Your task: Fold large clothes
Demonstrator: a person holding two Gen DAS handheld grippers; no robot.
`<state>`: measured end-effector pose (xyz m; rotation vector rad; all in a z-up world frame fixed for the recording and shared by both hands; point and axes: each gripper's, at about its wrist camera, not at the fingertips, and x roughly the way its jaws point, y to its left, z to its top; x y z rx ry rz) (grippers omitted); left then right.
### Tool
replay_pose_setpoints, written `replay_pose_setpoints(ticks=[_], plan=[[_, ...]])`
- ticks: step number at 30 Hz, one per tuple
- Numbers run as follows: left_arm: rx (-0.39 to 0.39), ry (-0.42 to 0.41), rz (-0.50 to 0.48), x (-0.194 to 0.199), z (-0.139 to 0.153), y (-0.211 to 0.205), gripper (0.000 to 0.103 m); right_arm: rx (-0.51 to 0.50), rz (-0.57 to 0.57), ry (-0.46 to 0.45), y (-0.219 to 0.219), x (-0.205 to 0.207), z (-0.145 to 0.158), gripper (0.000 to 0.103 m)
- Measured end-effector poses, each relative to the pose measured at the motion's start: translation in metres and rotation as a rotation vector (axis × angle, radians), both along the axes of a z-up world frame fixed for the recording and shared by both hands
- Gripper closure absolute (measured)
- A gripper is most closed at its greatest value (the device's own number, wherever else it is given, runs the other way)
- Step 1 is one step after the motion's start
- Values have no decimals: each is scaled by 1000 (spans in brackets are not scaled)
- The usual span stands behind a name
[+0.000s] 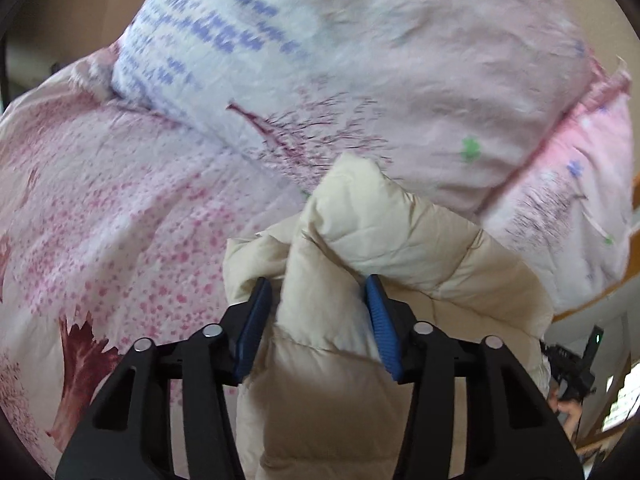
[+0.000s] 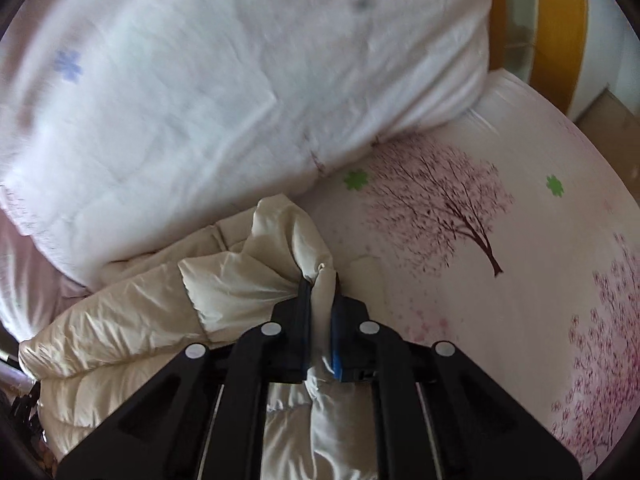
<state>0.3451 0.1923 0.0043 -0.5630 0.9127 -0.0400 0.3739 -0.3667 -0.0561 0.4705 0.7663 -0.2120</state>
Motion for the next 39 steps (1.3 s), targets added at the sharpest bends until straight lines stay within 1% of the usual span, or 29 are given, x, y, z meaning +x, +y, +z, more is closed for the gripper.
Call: replay_pose_setpoints(ticks=[2,3,4,5,6,7,8,9,10,11,12,13,15,16,18,21,23,25,27,31,33,34,35,36,37,38,39], plan=[[-5,23,46,3,-5,3,55,-25,-9,34,5,3,-4,87],[-8,30,58,3,-6,4,55,-48,-4,39,9,2,-4,87],[-5,27,61,1,-5,4,55,-61,-6,31,10,-1,-1,83],[6,15,64,-3,-1,4,55,-70,-10,1,12,-9,3,82],[36,-23,66,-10,6,4,55,-71,-16,-42,12,-18,9,82],[63,-53,69,-16,12,3,55,-66,-9,-114,12,-33,18,80],[91,-90,68,-23,20,1,55,-60,8,-159,14,-43,23,80],[114,-132,61,-31,28,-2,55,-49,45,-205,16,-52,29,80],[140,-185,48,-40,38,-9,55,-33,117,-236,22,-59,34,80],[148,-224,29,-46,45,-15,54,-26,173,-243,28,-60,37,80],[148,-267,-18,-51,51,-27,48,-23,235,-244,35,-60,39,80],[149,-279,-56,-48,54,-40,41,-26,290,-238,47,-59,39,80],[150,-266,-135,-45,52,-61,40,-55,346,-201,68,-53,36,80],[143,-237,-171,-39,47,-72,40,-62,360,-184,76,-48,33,80],[128,-174,-189,-24,34,-82,40,-79,346,-139,86,-33,28,80],[153,-134,-146,-9,23,-80,41,-116,277,-57,86,-10,19,80],[162,-121,-104,1,18,-74,41,-118,230,-13,76,7,11,80],[177,-112,-70,7,14,-69,41,-104,195,21,71,17,6,82],[197,-101,-47,16,13,-68,41,-66,166,56,61,24,-3,84],[209,-77,-20,25,2,-64,41,-26,161,80,52,29,-12,85],[197,-80,-20,21,5,-64,41,-21,168,75,49,20,-9,85],[180,-92,-28,16,7,-64,40,-18,174,57,49,16,-7,82],[164,-106,-37,9,10,-63,40,-16,186,16,44,-1,-1,79],[155,-115,-47,1,14,-62,37,-14,196,-20,39,-17,4,77],[149,-126,-58,-9,19,-60,36,-14,196,-42,34,-30,8,72],[146,-133,-61,-17,22,-57,35,-10,190,-78,26,-51,12,71],[144,-137,-63,-24,25,-54,34,-3,188,-95,20,-63,14,71]])
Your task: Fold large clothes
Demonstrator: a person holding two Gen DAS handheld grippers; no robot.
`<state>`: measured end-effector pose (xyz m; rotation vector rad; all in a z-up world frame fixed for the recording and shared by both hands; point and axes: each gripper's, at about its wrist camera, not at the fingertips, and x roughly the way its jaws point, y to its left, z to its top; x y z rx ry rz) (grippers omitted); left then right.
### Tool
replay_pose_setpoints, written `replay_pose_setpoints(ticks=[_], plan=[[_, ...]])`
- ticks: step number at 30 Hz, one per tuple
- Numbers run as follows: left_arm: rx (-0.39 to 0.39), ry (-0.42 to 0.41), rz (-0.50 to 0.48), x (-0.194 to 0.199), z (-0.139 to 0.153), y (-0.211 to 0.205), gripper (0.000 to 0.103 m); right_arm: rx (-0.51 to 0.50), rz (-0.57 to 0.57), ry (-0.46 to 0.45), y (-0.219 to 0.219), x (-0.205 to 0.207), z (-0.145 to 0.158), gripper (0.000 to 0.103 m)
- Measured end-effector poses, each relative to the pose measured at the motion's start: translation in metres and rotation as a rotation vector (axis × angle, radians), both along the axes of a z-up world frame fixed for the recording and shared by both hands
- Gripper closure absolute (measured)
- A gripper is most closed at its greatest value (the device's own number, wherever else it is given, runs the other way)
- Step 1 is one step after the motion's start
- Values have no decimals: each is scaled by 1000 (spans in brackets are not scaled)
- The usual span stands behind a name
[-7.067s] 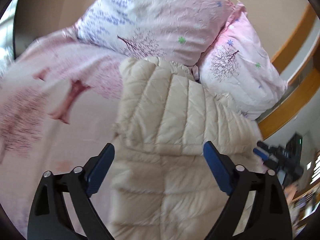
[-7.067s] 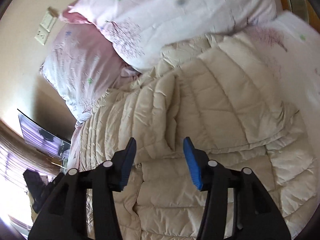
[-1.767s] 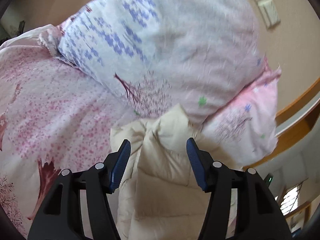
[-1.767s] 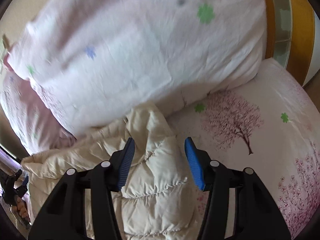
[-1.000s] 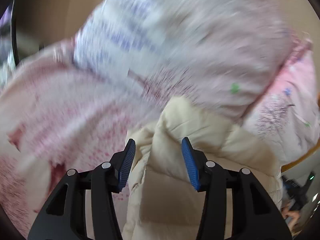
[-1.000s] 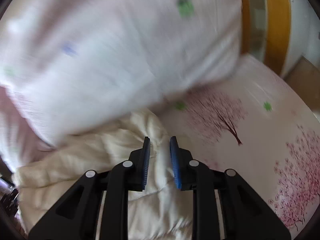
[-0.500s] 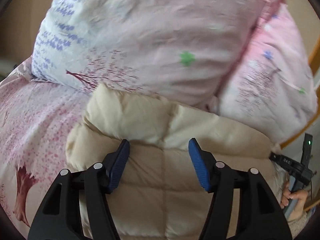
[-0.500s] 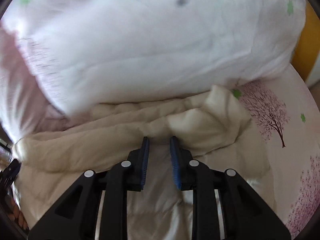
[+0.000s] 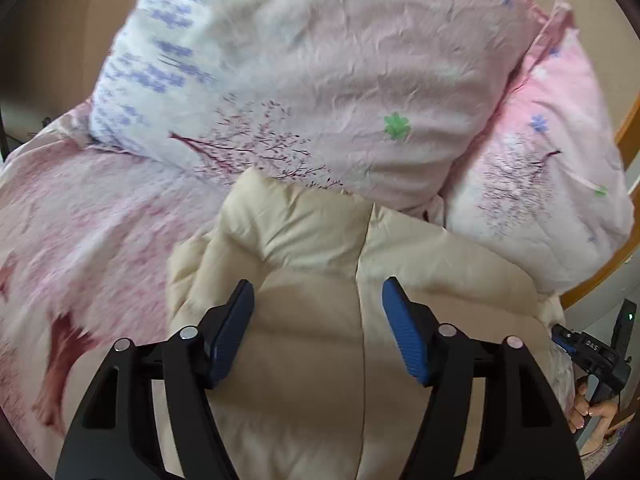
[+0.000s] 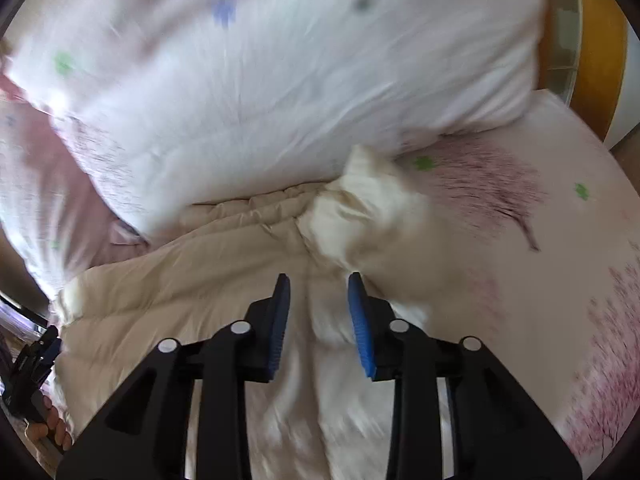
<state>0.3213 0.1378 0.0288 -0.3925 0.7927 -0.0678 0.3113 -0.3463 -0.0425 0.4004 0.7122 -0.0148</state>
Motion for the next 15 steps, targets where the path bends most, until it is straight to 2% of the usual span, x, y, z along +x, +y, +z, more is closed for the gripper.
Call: replay_pose_setpoints(ticks=[2,4,6,10,15], plan=[[-7,6,-1,-14,1,6,33,20,-2,-3,-15,-18,-6,71],[-10,28,-4,-10,-4,9,33,25,-11,21,-24,-26,-15,74],[1,48,11,-14,-12,7,33,24,-33,58,-31,-18,-24,79],[-10,86,29,-2,-27,1,33,50,-48,112,-34,2,-54,80],[-53,107,34,1,-32,5,33,59,-47,122,-41,5,-57,79]])
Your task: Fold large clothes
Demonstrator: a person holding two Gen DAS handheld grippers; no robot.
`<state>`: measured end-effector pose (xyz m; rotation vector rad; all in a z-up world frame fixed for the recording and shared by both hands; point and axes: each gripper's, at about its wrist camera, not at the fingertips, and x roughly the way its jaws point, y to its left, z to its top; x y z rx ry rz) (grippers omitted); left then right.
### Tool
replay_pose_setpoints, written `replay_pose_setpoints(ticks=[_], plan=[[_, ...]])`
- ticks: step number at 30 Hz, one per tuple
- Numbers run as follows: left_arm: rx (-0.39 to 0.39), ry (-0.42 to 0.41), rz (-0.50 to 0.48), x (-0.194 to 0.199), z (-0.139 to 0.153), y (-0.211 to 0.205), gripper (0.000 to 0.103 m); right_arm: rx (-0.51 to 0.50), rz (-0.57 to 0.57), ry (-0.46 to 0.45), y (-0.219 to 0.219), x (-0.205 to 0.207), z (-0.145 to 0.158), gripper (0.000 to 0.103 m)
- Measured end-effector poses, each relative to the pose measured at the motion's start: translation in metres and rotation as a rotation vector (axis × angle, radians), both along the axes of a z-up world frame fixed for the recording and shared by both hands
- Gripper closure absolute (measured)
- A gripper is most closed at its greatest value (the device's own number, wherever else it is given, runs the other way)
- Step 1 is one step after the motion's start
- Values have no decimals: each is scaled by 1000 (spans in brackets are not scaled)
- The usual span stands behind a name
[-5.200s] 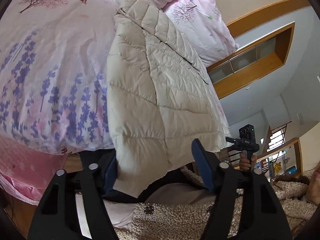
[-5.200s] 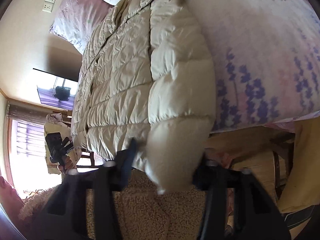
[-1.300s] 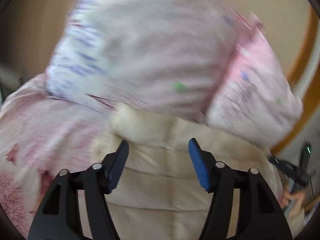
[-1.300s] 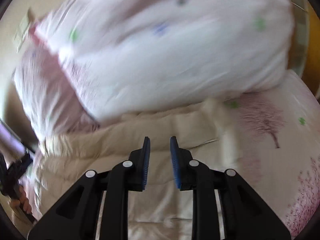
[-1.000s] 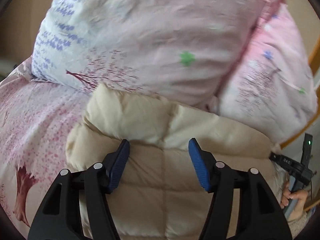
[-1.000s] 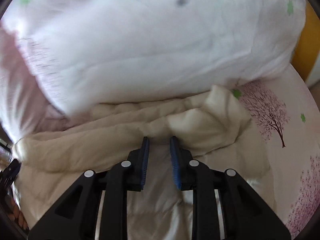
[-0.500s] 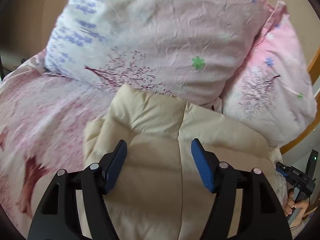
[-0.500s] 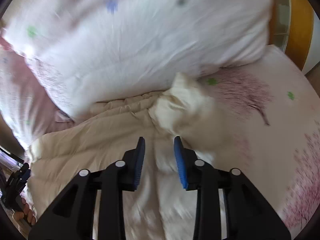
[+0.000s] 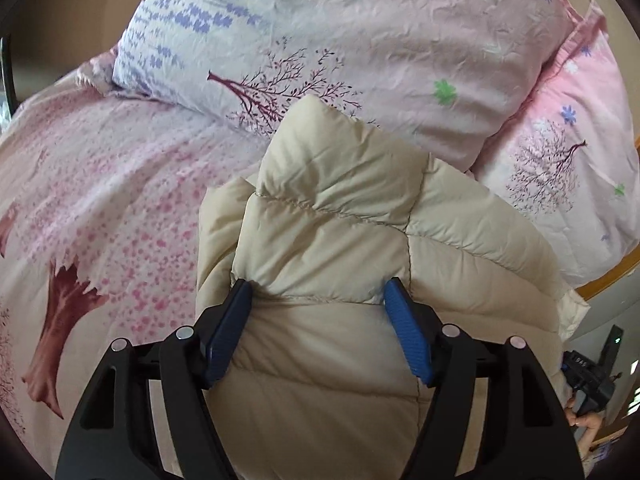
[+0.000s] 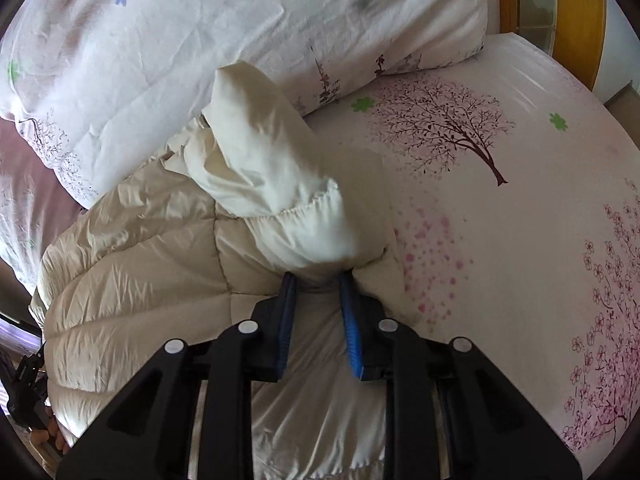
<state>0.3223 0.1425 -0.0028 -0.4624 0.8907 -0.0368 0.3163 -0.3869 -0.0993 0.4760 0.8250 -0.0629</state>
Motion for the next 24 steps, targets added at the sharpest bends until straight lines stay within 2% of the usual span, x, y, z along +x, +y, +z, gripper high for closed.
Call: replay_pose_setpoints(ticks=[1,3,5,8,11,17,24], plan=[[-34,-4,-6,-5,2,5,33,14,7,-2,-2,-3,3,76],[-101,-24,-26,-19,8,18,33,71,21,-39,-12,-19,10,62],[-158,-51,-48,-36,15,31,33,84,10,-89,-20,-39,17,44],[-203,-72,-65,-57,22,49,32,79,-13,-134,-33,-65,27,33],[-222,-56,-65,-75,23,67,32,145,-3,-108,-40,-74,21,28],[-295,14,-78,-79,7,65,32,304,38,-16,-61,-76,0,26],[-324,63,-99,-80,-10,54,32,322,97,75,-47,-65,-19,25]])
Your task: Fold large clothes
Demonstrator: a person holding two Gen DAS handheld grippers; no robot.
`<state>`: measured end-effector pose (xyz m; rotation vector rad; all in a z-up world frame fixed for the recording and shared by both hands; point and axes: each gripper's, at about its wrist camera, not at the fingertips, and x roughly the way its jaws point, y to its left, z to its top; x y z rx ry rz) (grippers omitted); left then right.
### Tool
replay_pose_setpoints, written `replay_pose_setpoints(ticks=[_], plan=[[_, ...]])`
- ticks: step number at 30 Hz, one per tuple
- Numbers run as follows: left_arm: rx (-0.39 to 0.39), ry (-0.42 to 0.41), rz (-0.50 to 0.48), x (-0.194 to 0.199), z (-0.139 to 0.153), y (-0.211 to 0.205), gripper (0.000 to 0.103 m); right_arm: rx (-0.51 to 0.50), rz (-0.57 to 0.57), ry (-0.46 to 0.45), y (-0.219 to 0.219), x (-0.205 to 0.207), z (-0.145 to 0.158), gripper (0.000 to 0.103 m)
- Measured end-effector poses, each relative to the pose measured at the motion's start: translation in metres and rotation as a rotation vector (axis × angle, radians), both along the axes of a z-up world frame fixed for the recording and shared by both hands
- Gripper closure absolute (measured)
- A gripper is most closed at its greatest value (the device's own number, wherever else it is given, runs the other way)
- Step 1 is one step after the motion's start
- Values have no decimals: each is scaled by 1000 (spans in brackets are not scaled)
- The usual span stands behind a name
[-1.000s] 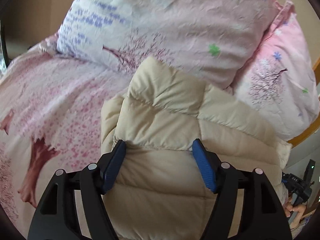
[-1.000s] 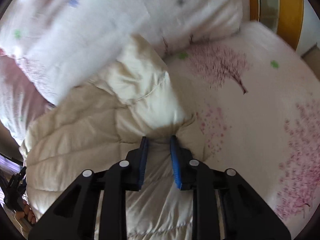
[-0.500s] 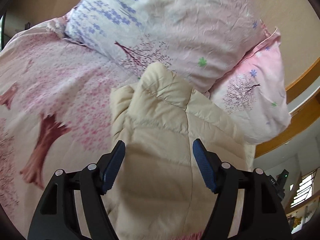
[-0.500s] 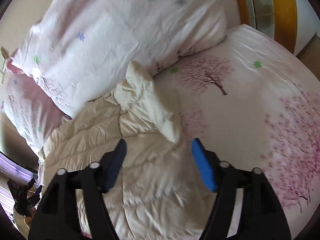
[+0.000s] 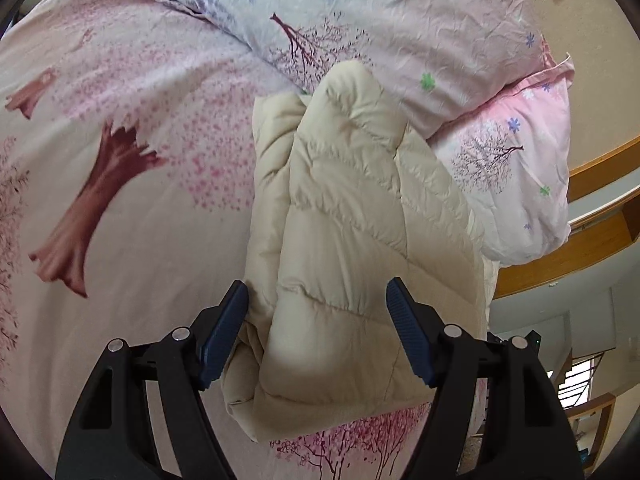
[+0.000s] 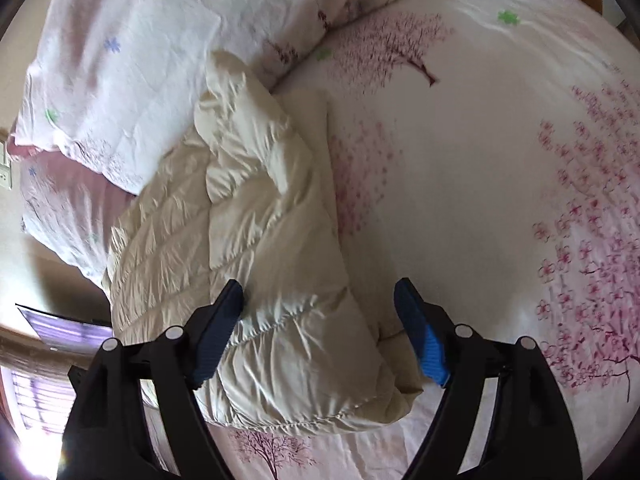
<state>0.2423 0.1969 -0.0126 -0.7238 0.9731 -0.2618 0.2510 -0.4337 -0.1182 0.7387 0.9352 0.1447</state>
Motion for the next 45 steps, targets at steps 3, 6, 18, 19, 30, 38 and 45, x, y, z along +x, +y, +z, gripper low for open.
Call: replay_pose_setpoints(ticks=[3,6,18,19,30,38,45], plan=[[-12,2,-4,0,-3,-2,32,8,35,-3,5,2,-1,23],[-25,3,-11,0,-6,-3,32,34,75,-5,9,5,-3,25],[-48,-1,-27,5,-14,-15,31,89,196,-31,17,11,-9,45],[-56,0,-31,5,-15,-17,31,121,208,-20,19,12,-13,51],[-213,-40,-36,2,-16,-9,85,276,200,-75,25,1,-12,85],[-218,-121,-4,-13,5,15,88,307,233,-114,49,-8,4,86],[-220,-147,39,-45,13,48,88,326,309,-120,72,-23,10,86]])
